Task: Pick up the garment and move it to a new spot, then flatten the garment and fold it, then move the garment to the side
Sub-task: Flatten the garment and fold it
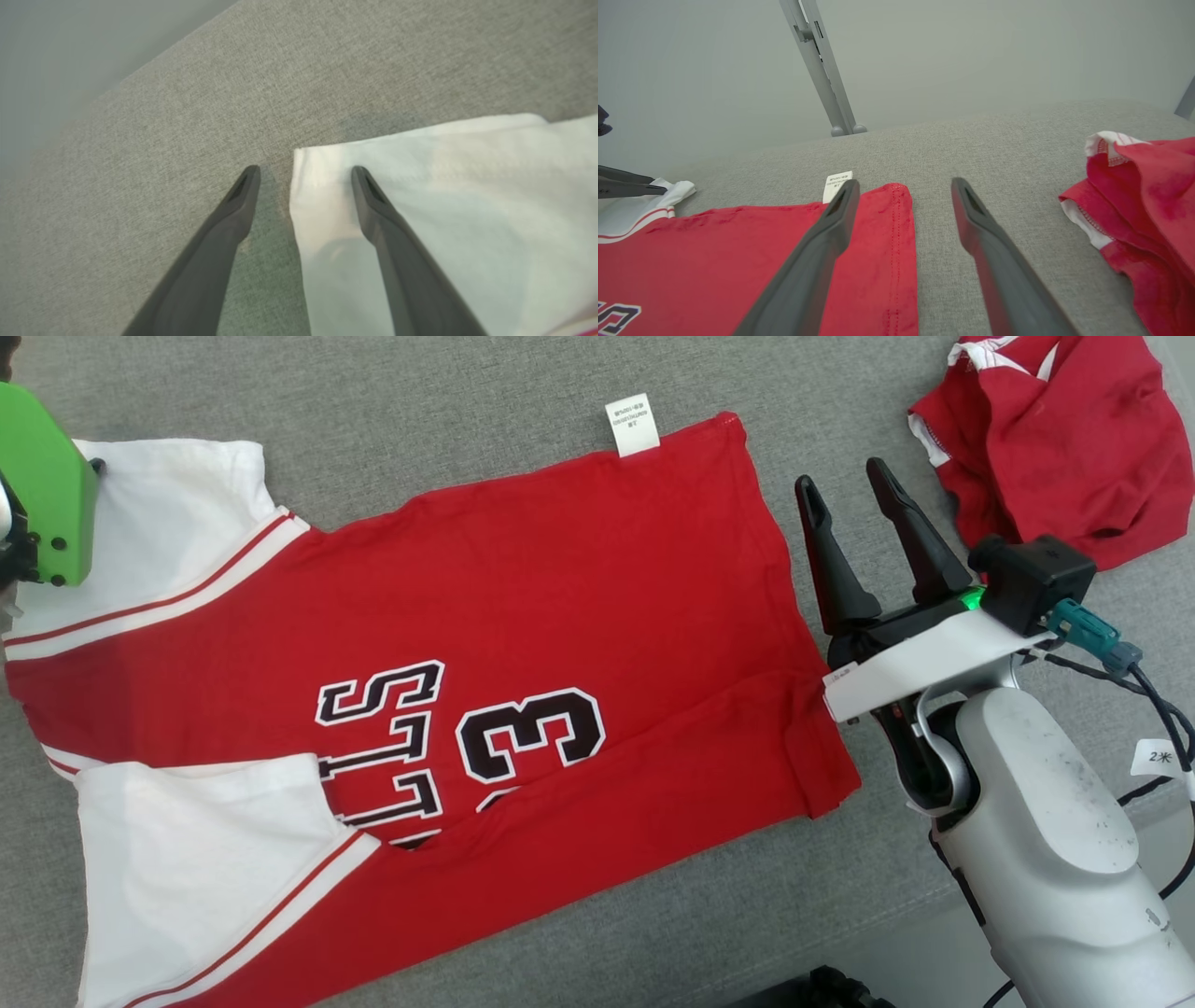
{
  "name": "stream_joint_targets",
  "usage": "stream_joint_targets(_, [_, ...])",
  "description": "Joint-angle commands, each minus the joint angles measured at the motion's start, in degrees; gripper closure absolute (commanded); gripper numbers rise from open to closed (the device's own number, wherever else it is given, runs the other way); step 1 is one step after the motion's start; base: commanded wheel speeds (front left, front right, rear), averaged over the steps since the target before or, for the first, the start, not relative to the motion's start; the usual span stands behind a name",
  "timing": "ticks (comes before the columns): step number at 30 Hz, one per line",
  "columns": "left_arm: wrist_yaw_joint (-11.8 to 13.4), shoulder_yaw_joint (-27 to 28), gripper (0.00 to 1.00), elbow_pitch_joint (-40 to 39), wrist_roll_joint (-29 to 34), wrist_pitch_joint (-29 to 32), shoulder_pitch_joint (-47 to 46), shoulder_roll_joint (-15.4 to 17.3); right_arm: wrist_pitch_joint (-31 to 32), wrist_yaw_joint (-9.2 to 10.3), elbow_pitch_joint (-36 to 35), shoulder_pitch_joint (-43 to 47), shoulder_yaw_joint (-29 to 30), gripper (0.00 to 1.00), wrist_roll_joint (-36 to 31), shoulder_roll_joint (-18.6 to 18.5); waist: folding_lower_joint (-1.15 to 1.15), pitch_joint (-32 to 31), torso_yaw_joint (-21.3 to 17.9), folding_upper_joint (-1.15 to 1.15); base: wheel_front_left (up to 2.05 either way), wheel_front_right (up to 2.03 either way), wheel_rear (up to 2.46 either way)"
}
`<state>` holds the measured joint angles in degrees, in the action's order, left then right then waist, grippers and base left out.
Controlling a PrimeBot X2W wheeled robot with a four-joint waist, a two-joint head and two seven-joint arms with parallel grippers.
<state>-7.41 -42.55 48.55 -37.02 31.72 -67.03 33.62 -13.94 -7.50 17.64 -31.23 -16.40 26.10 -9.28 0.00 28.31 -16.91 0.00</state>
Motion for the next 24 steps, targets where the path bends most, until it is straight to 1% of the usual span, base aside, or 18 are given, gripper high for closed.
stream_joint_targets(1, [-0.07, 0.08, 0.00, 1.35, -0.82, 0.60, 0.12, 0.11, -0.27, 0.04, 0.23, -0.87, -0.24, 0.00, -0.26, -0.07, 0.00, -0.01, -0.10, 0.00, 0.00, 0.00, 0.00])
stream_joint_targets(6, [-0.07, 0.35, 0.01, 3.26, -3.33, 1.61, 0.05, -0.68, -0.48, 0.04, 0.49, -0.93, -0.44, 0.00, -0.52, 0.14, 0.00, 0.32, -0.21, 0.00, 0.00, 0.00, 0.00])
stream_joint_targets(7, [-0.07, 0.24, 0.42, 3.42, -3.61, 1.62, -0.12, -0.83, -0.45, 0.04, 0.56, -0.84, -0.49, 0.00, -0.50, 0.15, 0.00, 0.36, -0.16, 0.00, 0.00, 0.00, 0.00])
stream_joint_targets(8, [-0.07, 0.01, 0.61, 3.32, -3.86, 1.70, -0.16, -1.00, -0.49, 0.04, 0.62, -0.78, -0.51, 0.00, -0.51, 0.11, 0.00, 0.38, -0.10, 0.00, 0.00, 0.00, 0.00])
stream_joint_targets(9, [-0.07, -0.25, 1.00, 3.16, -4.24, 1.56, -0.20, -1.09, -0.49, 0.04, 0.76, -0.71, -0.51, 0.00, -0.54, 0.04, 0.00, 0.35, 0.02, 0.00, 0.00, 0.00, 0.00])
stream_joint_targets(13, [-0.02, -0.86, 1.00, 2.48, -5.60, 0.28, -0.16, -1.26, -0.62, 0.04, 1.26, -0.38, -0.44, 0.00, -0.66, -0.30, 0.00, -0.39, 0.96, 0.00, 0.00, 0.00, 0.00])
stream_joint_targets(16, [-0.02, -1.16, 1.00, 1.68, -6.43, -1.98, -0.21, -2.47, -0.45, 0.04, 1.51, -0.40, -0.52, 0.00, -0.84, -0.90, 0.00, -1.63, 2.27, 0.00, 0.00, 0.00, 0.00])
stream_joint_targets(20, [-0.02, -3.38, 1.00, -0.83, -6.28, -6.37, 0.71, -3.85, 0.36, 0.04, 2.02, -0.46, -0.25, 0.00, -1.12, -2.60, 0.00, -4.36, 5.21, 0.00, 0.00, 0.00, 0.00])
stream_joint_targets(24, [-0.02, -5.59, 1.00, -4.30, -6.68, -11.95, 2.19, -4.92, 2.88, 0.04, 2.41, -1.27, -0.73, 0.00, -0.96, -4.86, 0.00, -7.61, 8.91, 0.00, 0.00, 0.00, 0.00])
